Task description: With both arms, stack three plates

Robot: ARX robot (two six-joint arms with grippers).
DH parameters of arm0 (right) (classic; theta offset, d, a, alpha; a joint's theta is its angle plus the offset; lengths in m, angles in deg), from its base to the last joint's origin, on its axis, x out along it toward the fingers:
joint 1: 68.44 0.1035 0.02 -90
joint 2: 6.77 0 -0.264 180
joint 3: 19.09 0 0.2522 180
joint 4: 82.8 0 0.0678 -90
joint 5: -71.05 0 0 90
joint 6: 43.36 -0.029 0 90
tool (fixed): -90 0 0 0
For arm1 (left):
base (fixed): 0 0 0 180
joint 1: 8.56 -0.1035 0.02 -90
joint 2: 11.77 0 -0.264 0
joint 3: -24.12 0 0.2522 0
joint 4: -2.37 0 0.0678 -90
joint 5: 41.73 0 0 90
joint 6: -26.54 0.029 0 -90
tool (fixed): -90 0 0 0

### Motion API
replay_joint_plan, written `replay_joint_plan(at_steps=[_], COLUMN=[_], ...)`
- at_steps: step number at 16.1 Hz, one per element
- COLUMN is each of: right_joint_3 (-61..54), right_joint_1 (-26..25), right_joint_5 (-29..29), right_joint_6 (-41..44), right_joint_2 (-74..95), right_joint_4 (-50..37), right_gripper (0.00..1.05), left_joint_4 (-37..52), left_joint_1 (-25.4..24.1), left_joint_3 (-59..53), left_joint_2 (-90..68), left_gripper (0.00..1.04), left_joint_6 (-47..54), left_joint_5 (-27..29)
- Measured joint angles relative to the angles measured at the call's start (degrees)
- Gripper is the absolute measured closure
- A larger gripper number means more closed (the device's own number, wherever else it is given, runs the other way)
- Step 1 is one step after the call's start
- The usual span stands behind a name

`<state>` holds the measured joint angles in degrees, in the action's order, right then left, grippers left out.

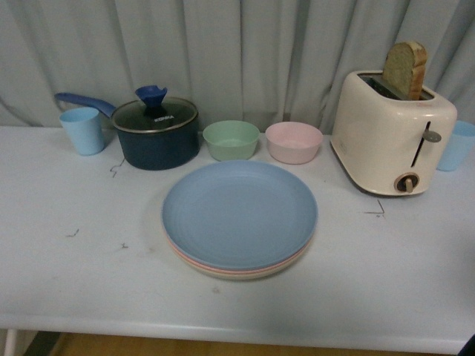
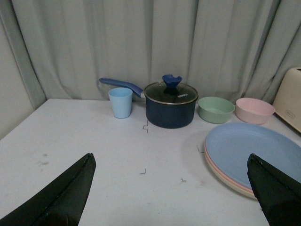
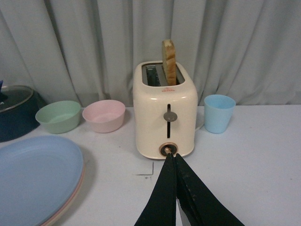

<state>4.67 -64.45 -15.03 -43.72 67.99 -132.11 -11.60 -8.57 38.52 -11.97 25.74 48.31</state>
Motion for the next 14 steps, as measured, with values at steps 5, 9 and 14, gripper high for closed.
replay_joint_plan(at_steps=[5,9,14], right_joint_3=[-4.46,-7.63,-9.31], right_joint_1=[-4.31,-4.0,-4.0], right_joint_5=[-3.63,-3.87,-3.85], right_joint_6=[0.0,0.0,0.0], right_joint_2=[-11.08,-23.37,-38.25], right_joint_4=[5.75,14.8,27.56], right_gripper=[1.03,1.03,1.03], left_joint_4=[0.0,0.0,0.0], left_joint_1=[0.0,0.0,0.0], left_joint_3=[0.0,0.0,0.0], left_joint_2=[0.0,0.0,0.0], left_gripper=[0.07,0.07,0.07], left_joint_6=[0.02,0.0,0.02], left_joint_5=[-0.02,-0.02,-0.02])
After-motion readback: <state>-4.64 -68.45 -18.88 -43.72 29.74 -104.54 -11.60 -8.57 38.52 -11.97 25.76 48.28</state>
